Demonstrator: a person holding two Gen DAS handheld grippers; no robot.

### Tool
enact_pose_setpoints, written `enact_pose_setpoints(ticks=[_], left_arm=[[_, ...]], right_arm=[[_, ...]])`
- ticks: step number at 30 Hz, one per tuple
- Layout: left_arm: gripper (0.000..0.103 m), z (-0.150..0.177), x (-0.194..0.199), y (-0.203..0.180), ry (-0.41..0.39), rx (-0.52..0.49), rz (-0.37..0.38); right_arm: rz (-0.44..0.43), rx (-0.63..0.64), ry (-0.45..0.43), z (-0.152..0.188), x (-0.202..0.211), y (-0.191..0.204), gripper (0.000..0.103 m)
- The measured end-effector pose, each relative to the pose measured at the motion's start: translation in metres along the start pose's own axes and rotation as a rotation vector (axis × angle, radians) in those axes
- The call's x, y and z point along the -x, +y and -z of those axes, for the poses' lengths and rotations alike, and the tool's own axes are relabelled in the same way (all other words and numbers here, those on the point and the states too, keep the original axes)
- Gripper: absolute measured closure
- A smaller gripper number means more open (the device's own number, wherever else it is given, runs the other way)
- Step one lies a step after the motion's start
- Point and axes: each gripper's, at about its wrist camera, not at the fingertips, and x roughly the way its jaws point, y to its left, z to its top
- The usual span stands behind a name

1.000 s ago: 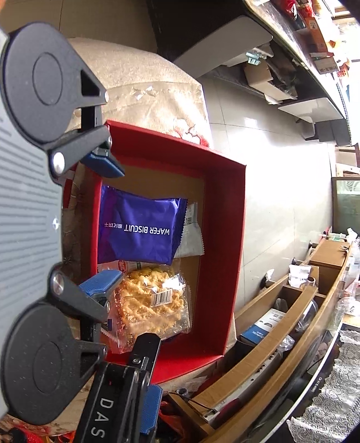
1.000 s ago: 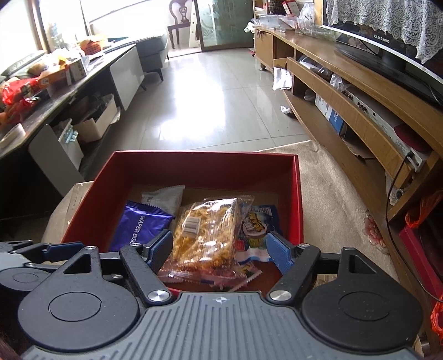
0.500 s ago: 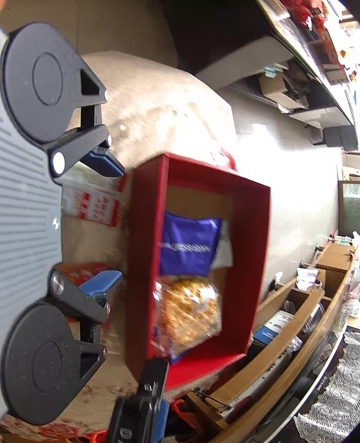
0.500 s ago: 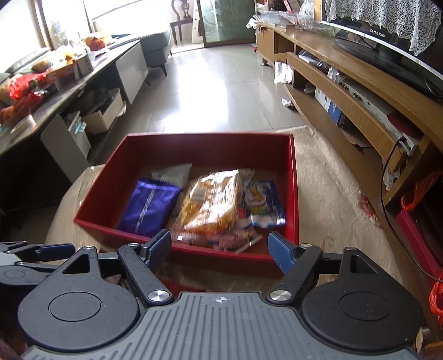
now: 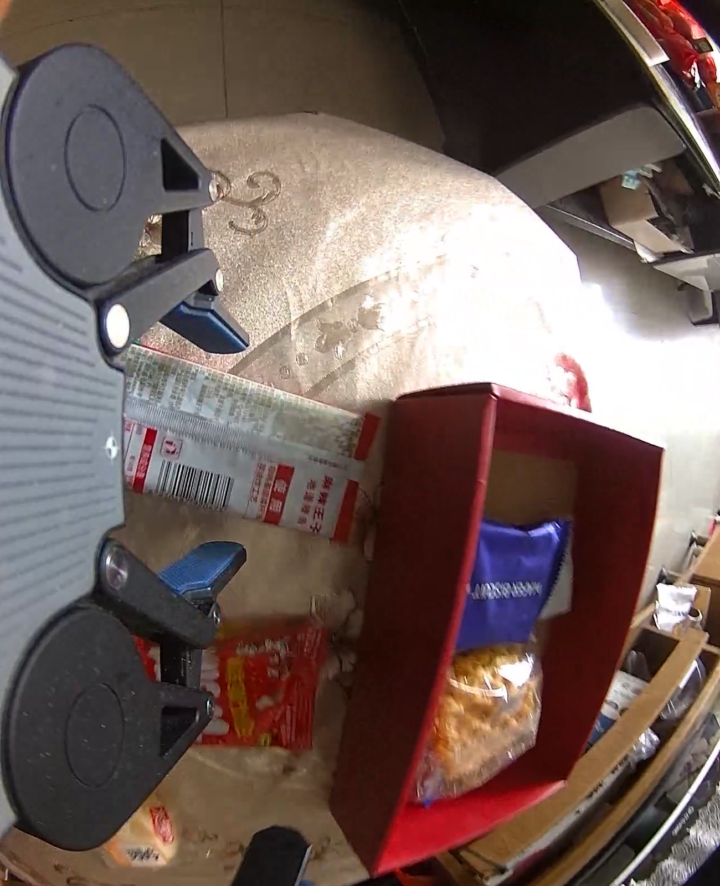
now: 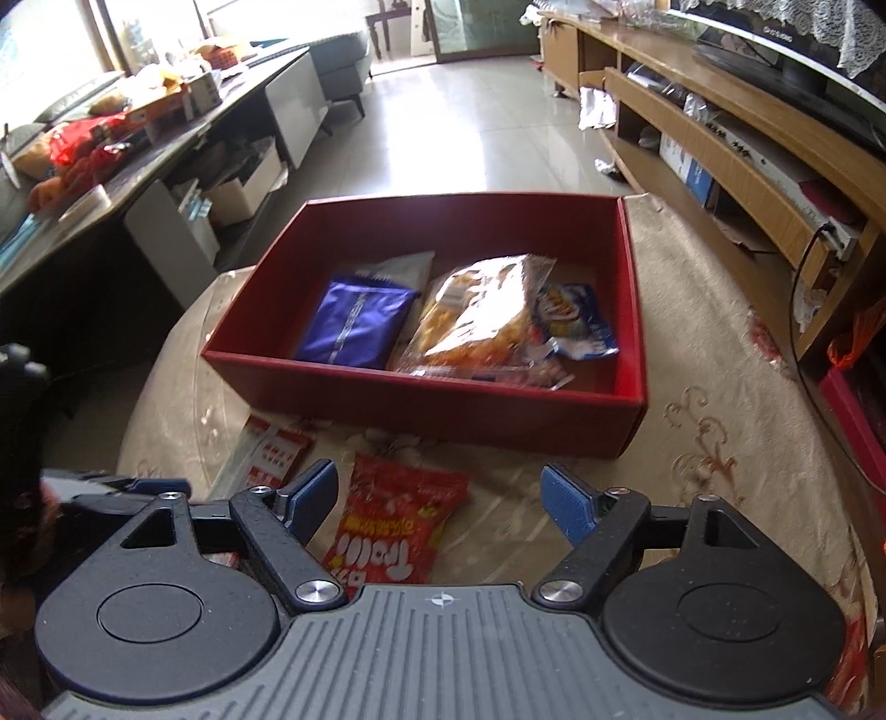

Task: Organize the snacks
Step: 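Grasp the white-red spicy strip pack with the left tool while the right tool grasps the red candy bag, then carry both packs into the red box and open both tools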

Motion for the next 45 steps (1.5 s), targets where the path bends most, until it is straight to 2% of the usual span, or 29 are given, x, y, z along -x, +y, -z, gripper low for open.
enact_pose_setpoints(ticks=[2,4,7,8,10,11,12,18,24,28,31,33,34,36,38,41,45], left_arm=[[0.032,0.0,-0.01,0.002,0.021,0.005,-0.006],[0.025,0.001,-0.013,0.0,0.017,-0.01,-0.004],[0.026,0.005,-0.015,-0.005,0.011,-0.053,-0.021],[0.027,0.006,-0.014,-0.007,0.005,-0.059,-0.028],[0.037,0.009,-0.011,-0.008,-0.009,-0.062,-0.031],[0.048,0.01,-0.008,-0.007,-0.013,-0.06,-0.031],[0.052,0.01,-0.005,-0.006,-0.012,-0.058,-0.025],[0.057,0.019,0.002,0.003,0.014,-0.028,0.039],[0.056,0.024,0.005,0.012,0.039,-0.029,0.07],[0.048,0.019,0.003,0.009,0.02,-0.04,0.029],[0.045,0.019,0.0,0.004,0.012,-0.073,0.009],[0.045,0.02,-0.002,0.002,0.006,-0.093,0.003],[0.046,0.02,-0.002,0.001,0.003,-0.1,-0.003],[0.054,0.021,0.0,0.003,-0.001,-0.091,-0.004],[0.057,0.02,0.002,0.008,0.005,-0.064,0.014],[0.059,0.021,0.007,0.014,0.014,-0.026,0.048],[0.06,0.02,0.017,0.012,-0.007,-0.024,0.066]], right_arm=[[0.005,0.006,0.012,0.001,-0.004,0.001,0.017],[0.007,0.002,0.022,0.001,-0.008,0.001,0.017],[-0.004,-0.011,0.054,0.001,-0.018,0.001,0.017],[-0.004,-0.009,0.064,0.001,-0.021,0.003,0.017],[0.005,0.011,0.076,0.002,-0.027,0.008,0.017],[0.009,0.019,0.085,0.002,-0.03,0.011,0.017],[0.009,0.023,0.094,0.002,-0.034,0.013,0.017],[0.015,0.033,0.147,0.004,-0.057,0.024,0.017],[0.048,0.041,0.195,0.006,-0.079,0.034,0.016],[0.045,0.038,0.21,0.008,-0.092,0.039,0.013],[0.079,0.083,0.192,0.011,-0.098,0.045,0.011],[0.095,0.114,0.187,0.014,-0.098,0.047,0.016],[0.117,0.142,0.185,0.015,-0.097,0.049,0.023],[0.109,0.155,0.181,0.016,-0.093,0.048,0.032],[0.102,0.146,0.18,0.014,-0.089,0.044,0.04],[0.077,0.131,0.181,0.013,-0.081,0.037,0.042],[0.055,0.14,0.15,0.012,-0.065,0.038,0.043]])
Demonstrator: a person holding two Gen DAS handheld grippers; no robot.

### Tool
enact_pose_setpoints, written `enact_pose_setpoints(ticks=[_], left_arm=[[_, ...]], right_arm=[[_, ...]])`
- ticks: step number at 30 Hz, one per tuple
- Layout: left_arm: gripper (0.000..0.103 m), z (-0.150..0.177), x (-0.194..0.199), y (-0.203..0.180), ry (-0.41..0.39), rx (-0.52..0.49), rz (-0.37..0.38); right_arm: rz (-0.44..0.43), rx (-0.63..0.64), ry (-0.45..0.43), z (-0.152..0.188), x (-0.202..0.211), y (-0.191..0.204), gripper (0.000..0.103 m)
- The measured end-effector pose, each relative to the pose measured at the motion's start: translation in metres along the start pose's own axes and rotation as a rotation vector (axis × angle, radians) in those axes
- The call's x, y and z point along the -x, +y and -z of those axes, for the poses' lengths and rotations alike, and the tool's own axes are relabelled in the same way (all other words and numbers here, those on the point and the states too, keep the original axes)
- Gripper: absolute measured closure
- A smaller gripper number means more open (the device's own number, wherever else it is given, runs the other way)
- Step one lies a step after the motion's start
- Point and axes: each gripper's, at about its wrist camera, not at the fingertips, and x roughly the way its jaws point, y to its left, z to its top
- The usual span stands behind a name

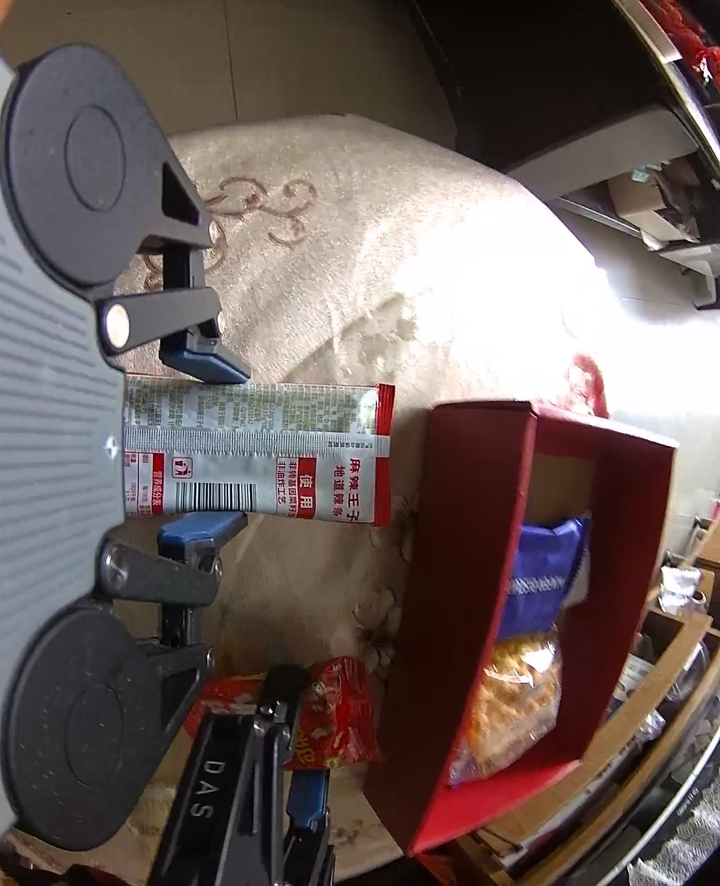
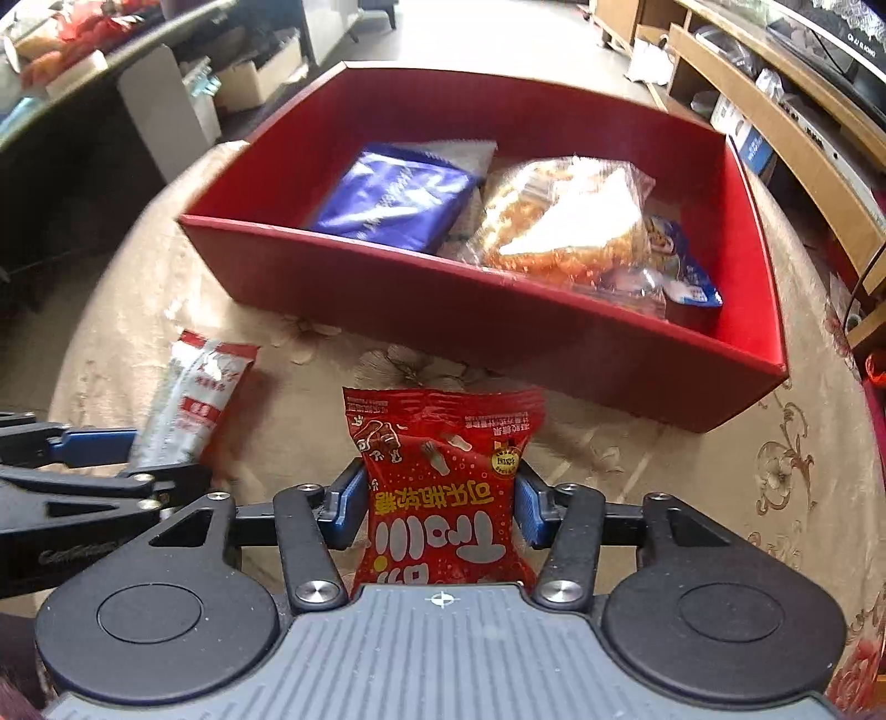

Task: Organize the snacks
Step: 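Carry both packs into the red box and open both tools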

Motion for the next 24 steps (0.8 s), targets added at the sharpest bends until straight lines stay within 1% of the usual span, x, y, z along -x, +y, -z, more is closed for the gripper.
enact_pose_setpoints(ticks=[2,3,4,5,6,9,11,13,15,17,18,20,21,22,23,24], left_arm=[[0.06,-0.001,0.007,-0.003,-0.017,-0.004,0.016],[0.07,-0.002,0.011,-0.004,-0.025,-0.005,0.023],[0.076,-0.003,0.013,-0.005,-0.027,-0.003,0.042],[0.078,-0.004,0.016,-0.006,-0.025,0.003,0.061],[0.078,-0.005,0.02,-0.007,-0.033,0.0,0.071],[0.078,-0.007,0.023,-0.016,-0.056,-0.028,0.048],[0.078,-0.009,0.016,-0.016,-0.035,-0.018,0.05],[0.071,-0.009,0.008,-0.014,-0.019,0.0,0.036],[0.054,-0.008,-0.001,-0.011,-0.02,0.006,-0.016],[0.045,-0.01,-0.01,-0.006,-0.018,0.029,-0.049],[0.041,-0.011,-0.015,-0.004,-0.014,0.042,-0.05],[0.037,-0.01,-0.024,-0.001,-0.005,0.057,-0.034],[0.038,-0.008,-0.023,-0.003,-0.019,0.059,-0.038],[0.042,-0.007,-0.023,-0.006,-0.022,0.042,-0.053],[0.053,-0.005,-0.022,-0.009,-0.026,0.023,-0.067],[0.058,-0.004,-0.02,-0.011,-0.027,0.014,-0.063]], right_arm=[[-0.012,-0.001,-0.02,0.0,0.01,-0.001,0.043],[-0.015,-0.003,-0.029,0.001,0.015,-0.003,0.043],[-0.018,-0.01,-0.036,-0.001,0.016,-0.004,0.043],[-0.025,-0.018,-0.041,-0.002,0.019,-0.006,0.043],[-0.031,-0.025,-0.049,-0.002,0.023,-0.008,0.043],[-0.031,-0.036,-0.078,-0.002,0.029,-0.013,0.043],[-0.022,-0.043,-0.072,0.0,0.027,-0.017,0.043],[-0.022,-0.049,-0.051,0.001,0.021,-0.02,0.043],[-0.027,-0.043,-0.04,0.003,0.018,-0.018,0.043],[-0.034,-0.04,-0.037,0.003,0.017,-0.016,0.043],[-0.039,-0.039,-0.037,0.003,0.017,-0.016,0.043],[-0.046,-0.036,-0.036,0.002,0.017,-0.014,0.043],[-0.047,-0.034,-0.036,0.002,0.017,-0.013,0.043],[-0.046,-0.03,-0.036,0.001,0.017,-0.013,0.042],[-0.044,-0.026,-0.036,0.001,0.017,-0.012,0.042],[-0.043,-0.024,-0.036,0.0,0.016,-0.011,0.042]])
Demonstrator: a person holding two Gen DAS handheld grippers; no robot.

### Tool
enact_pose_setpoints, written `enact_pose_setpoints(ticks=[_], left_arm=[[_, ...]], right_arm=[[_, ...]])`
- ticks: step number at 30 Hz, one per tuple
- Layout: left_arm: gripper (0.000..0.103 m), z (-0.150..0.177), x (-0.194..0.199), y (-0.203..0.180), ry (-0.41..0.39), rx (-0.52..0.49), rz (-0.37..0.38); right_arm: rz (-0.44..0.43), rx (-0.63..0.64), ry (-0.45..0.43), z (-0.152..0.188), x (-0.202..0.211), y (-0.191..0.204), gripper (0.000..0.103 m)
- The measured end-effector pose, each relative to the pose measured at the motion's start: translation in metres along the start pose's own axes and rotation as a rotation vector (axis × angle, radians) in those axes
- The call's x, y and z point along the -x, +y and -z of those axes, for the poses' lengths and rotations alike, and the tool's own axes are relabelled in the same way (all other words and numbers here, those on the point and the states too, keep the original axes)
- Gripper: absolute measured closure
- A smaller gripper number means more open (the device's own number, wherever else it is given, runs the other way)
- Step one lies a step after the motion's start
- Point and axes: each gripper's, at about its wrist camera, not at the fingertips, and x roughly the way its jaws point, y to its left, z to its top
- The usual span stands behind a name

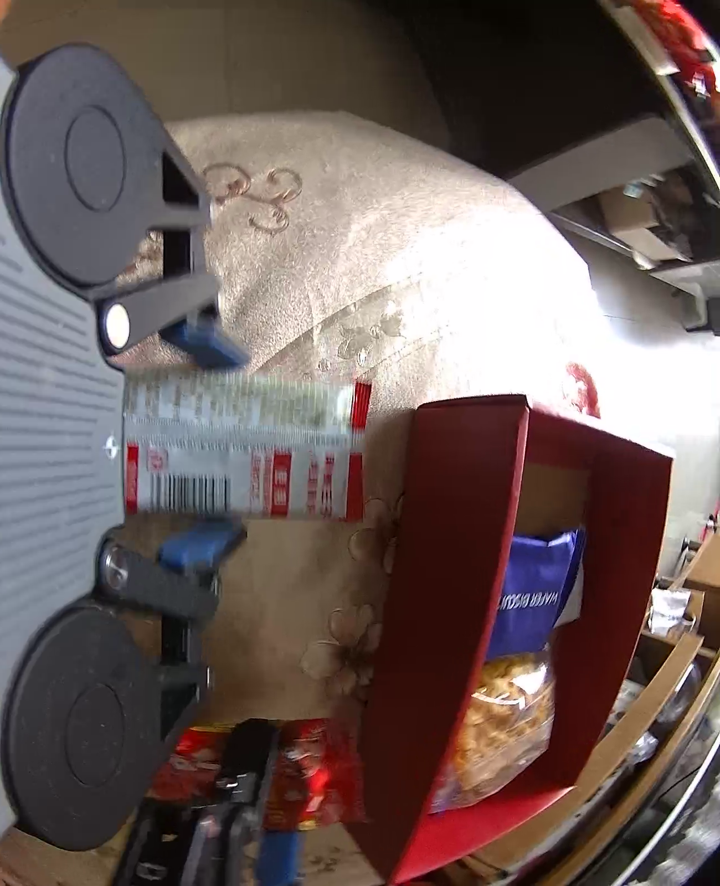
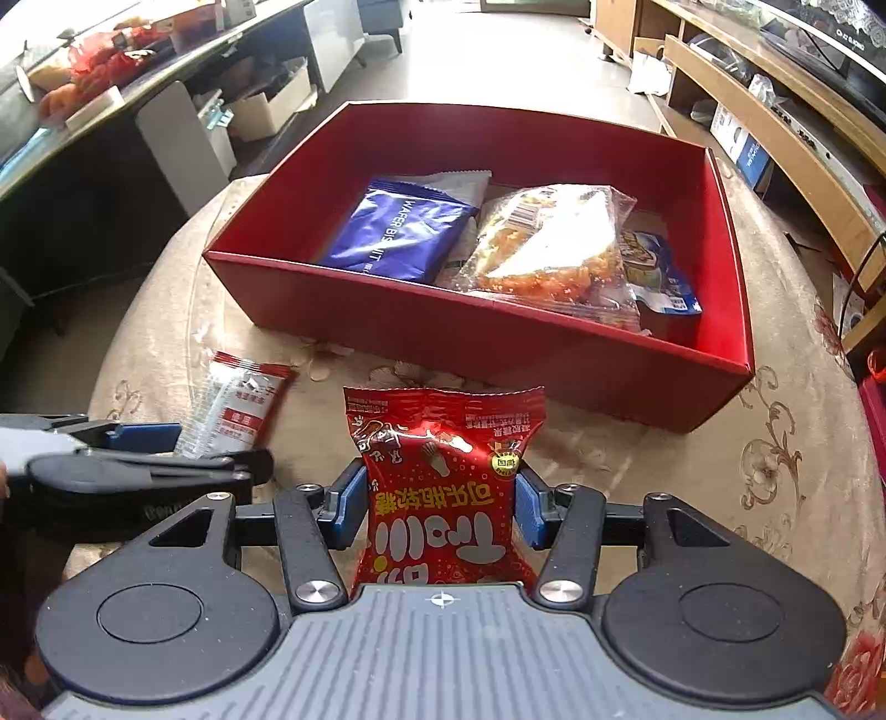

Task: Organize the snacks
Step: 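Carry both packs into the red box and open both tools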

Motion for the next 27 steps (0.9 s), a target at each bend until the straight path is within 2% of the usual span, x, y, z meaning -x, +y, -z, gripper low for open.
enact_pose_setpoints(ticks=[3,6,16,22,27], left_arm=[[0.062,0.002,0.006,0.006,0.03,0.057,0.098],[0.063,0.003,0.015,0.004,0.008,0.042,0.089],[0.063,-0.006,0.054,-0.005,-0.062,0.032,0.172],[0.063,-0.02,0.073,-0.01,-0.125,0.025,0.194],[0.063,-0.037,0.075,-0.017,-0.146,0.028,0.204]], right_arm=[[-0.001,-0.002,-0.007,-0.001,0.002,0.0,0.042],[-0.002,-0.006,-0.019,-0.002,0.007,-0.001,0.042],[-0.015,-0.028,-0.069,-0.004,0.025,-0.01,0.043],[-0.028,-0.059,-0.119,-0.012,0.04,-0.019,0.043],[-0.034,-0.076,-0.15,-0.022,0.044,-0.023,0.043]])
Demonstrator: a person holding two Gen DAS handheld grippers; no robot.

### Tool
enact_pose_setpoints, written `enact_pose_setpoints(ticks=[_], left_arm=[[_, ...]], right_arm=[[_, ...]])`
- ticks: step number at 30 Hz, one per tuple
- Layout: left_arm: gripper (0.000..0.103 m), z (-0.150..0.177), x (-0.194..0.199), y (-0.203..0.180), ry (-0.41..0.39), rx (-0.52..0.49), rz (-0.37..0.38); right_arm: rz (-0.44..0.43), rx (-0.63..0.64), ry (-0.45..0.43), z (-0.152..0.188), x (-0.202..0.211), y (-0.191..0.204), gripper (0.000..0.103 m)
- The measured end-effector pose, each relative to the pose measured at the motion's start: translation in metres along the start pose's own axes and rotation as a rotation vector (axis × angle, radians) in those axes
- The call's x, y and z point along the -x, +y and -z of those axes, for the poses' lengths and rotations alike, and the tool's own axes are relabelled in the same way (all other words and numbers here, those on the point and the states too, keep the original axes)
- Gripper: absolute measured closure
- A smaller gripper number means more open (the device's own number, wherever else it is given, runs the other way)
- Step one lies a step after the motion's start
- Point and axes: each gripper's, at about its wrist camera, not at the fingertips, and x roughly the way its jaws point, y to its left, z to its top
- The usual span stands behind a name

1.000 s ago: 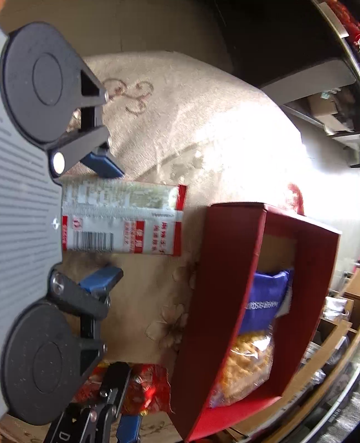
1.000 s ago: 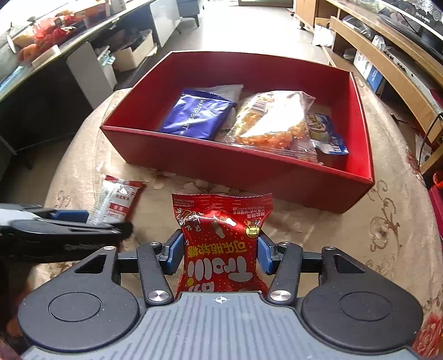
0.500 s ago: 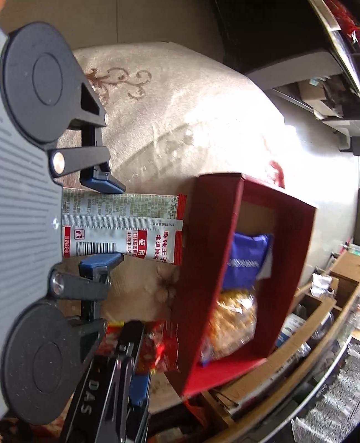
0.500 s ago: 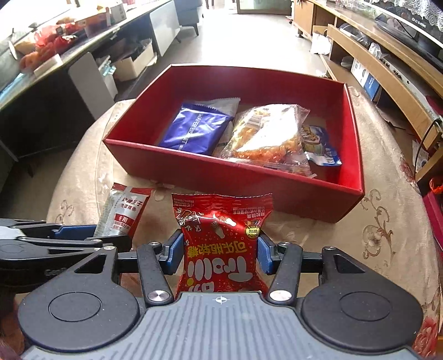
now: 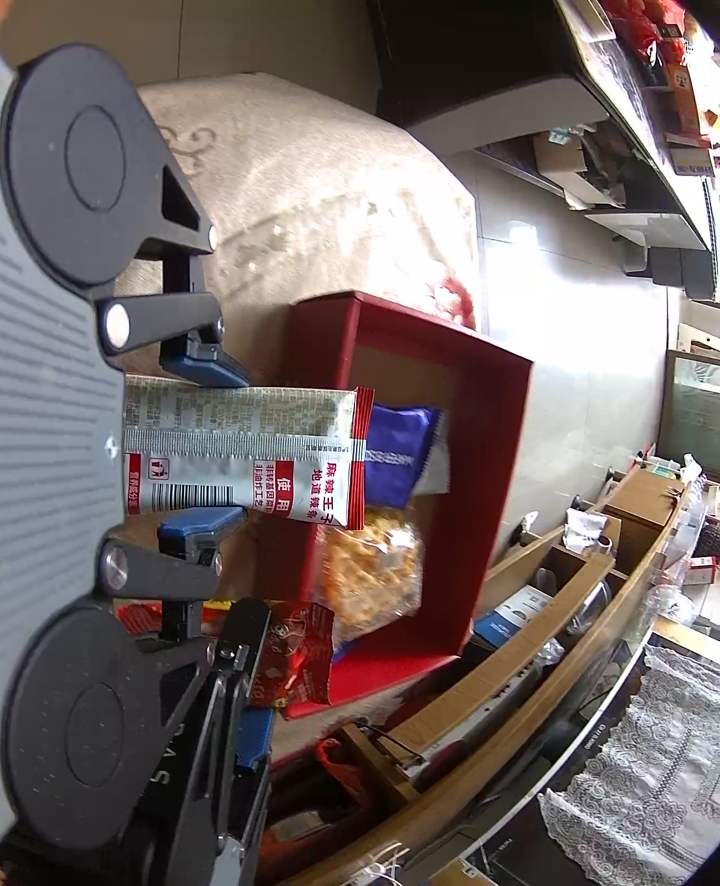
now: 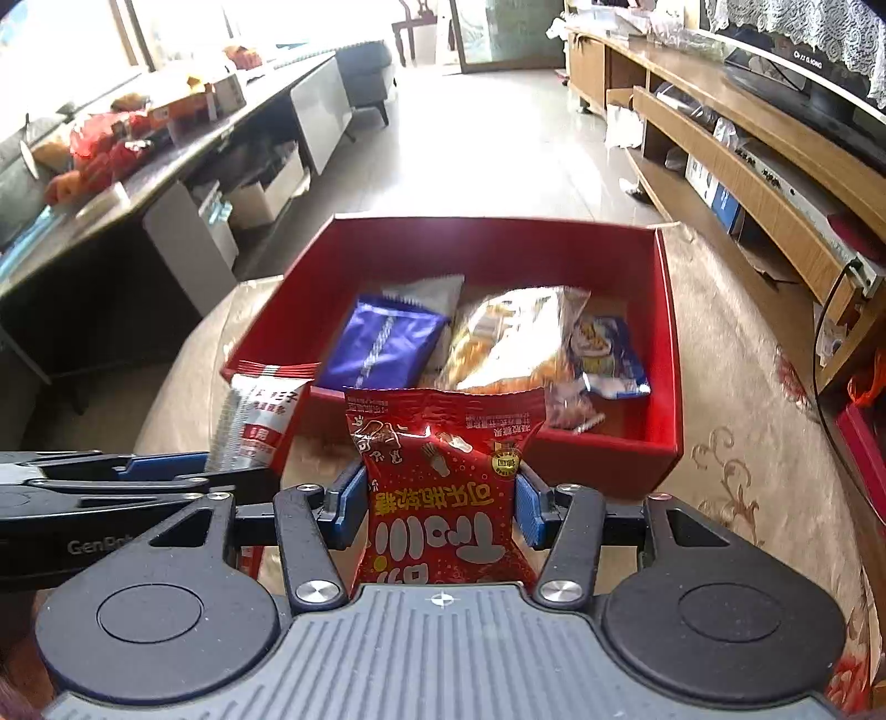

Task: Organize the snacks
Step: 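Carry both packs into the red box and open both tools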

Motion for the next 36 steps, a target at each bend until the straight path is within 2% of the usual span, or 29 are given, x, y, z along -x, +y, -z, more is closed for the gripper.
enact_pose_setpoints(ticks=[14,20,32,36], left_arm=[[0.063,-0.052,-0.009,-0.024,-0.093,-0.032,-0.026],[0.063,-0.07,-0.02,-0.029,-0.102,-0.031,-0.028],[0.063,-0.084,-0.051,-0.035,-0.102,-0.052,-0.098],[0.063,-0.087,-0.061,-0.034,-0.101,-0.056,-0.123]], right_arm=[[0.013,-0.09,-0.101,-0.037,0.003,-0.021,0.043],[0.013,-0.129,-0.127,-0.05,-0.003,-0.031,0.043],[0.047,-0.14,-0.101,-0.064,-0.033,-0.038,0.043],[0.068,-0.108,-0.096,-0.068,-0.041,-0.035,0.043]])
